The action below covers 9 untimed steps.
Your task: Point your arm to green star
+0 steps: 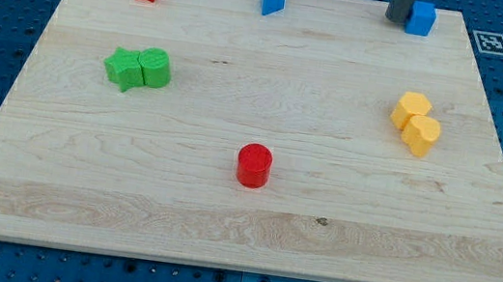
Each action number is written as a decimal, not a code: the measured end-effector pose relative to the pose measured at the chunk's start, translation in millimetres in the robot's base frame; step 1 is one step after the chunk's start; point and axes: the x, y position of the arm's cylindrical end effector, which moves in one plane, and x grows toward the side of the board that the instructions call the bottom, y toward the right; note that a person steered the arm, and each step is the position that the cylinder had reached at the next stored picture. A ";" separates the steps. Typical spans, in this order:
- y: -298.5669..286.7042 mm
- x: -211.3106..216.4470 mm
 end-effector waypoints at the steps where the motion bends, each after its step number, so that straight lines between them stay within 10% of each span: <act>1: 4.7 0.0; 9: -111.5 102.3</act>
